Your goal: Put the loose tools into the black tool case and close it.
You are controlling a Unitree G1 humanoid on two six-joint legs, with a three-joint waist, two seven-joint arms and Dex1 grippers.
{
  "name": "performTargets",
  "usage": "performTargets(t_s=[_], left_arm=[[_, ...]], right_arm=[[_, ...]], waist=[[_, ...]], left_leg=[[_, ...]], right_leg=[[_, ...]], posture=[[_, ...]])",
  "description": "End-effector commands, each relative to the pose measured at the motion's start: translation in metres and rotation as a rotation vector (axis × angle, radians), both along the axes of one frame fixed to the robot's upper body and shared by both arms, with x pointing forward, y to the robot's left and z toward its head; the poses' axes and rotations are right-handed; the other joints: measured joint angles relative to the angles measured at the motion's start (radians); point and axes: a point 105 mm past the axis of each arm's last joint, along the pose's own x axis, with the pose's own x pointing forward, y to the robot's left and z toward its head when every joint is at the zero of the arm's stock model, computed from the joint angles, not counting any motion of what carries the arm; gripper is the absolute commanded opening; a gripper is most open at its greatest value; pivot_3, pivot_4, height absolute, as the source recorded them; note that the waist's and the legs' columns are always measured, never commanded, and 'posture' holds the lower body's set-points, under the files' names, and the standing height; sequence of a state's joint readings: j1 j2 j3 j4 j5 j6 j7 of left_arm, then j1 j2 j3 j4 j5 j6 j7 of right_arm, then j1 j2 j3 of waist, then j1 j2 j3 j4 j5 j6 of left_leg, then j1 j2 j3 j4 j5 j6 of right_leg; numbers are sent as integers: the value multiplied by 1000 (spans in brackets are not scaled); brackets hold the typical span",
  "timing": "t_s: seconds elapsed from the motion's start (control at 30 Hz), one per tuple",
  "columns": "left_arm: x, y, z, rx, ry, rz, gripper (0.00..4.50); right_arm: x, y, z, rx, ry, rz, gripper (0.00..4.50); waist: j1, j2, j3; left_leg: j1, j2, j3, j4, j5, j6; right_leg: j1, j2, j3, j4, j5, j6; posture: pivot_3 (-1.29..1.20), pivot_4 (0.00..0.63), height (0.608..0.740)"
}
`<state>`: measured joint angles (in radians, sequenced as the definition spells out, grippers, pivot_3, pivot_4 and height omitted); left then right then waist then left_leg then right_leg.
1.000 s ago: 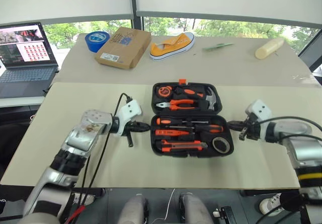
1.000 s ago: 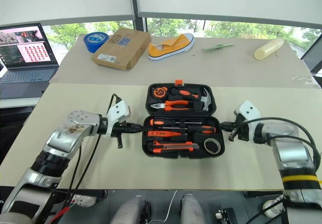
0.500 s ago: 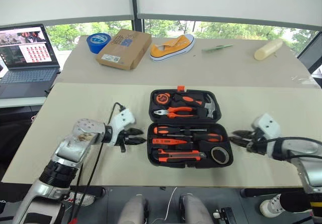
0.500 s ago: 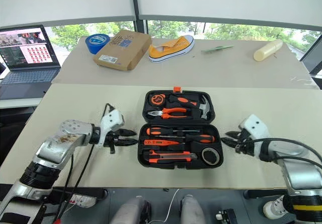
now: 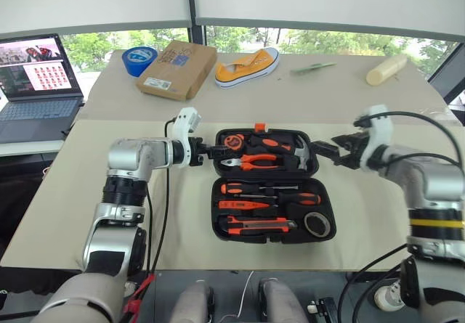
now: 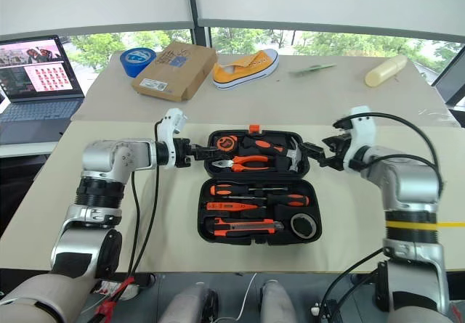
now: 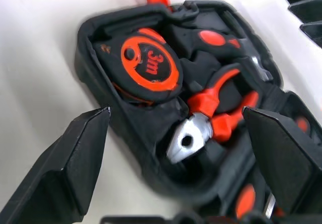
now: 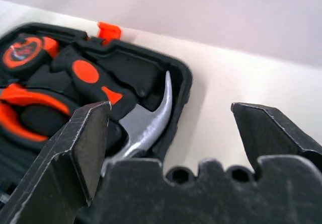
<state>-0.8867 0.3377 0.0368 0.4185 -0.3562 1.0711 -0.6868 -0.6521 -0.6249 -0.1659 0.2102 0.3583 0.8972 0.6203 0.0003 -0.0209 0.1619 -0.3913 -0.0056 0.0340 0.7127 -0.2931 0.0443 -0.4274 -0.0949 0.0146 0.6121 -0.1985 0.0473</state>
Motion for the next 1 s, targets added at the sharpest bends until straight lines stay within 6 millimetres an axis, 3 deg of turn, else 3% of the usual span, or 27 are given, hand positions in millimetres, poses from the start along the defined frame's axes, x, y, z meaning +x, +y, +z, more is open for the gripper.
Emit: performTargets(t_s=[0.03,0.1,0.43,0.47,0.73,1.0], left_arm=[[11,1,3,15,-24,52,4245],[12,0,1,15,-27,56,3779],[5,-6,-3,-12,-13,32,145],[5,-5,-4,-13,-12,31,0],[-1,-10,0,-15,-46,-16,0],[-1,-26,40,-58,-322,-80,0]], right_arm=[[9,-4,4,-10,-9,-46,4240],[12,-4,0,-10,7,-58,3762],[6,6,-13,-23,34,-20,312],[5,7,-13,-21,33,-17,29],[2,12,-13,-50,30,21,29],[15,21,33,-21,-191,28,29]], waist=[[0,0,0],[-1,0,0],[3,0,0],[2,0,0],[-1,0,0],[-4,0,0]], left_leg=[[0,0,0,0,0,0],[-1,1,0,0,0,-1],[0,1,-1,0,1,-1],[0,1,-1,0,1,-1],[1,1,0,0,0,-1],[0,1,0,-1,1,-2]], right_leg=[[0,0,0,0,0,0],[-1,-1,0,0,0,0],[0,-2,0,1,0,0],[0,-2,0,1,0,0],[1,-2,0,1,0,0],[0,-3,0,1,0,0]], posture=[[0,150,735],[0,150,735],[0,150,735],[0,150,735],[0,150,735],[0,150,735]])
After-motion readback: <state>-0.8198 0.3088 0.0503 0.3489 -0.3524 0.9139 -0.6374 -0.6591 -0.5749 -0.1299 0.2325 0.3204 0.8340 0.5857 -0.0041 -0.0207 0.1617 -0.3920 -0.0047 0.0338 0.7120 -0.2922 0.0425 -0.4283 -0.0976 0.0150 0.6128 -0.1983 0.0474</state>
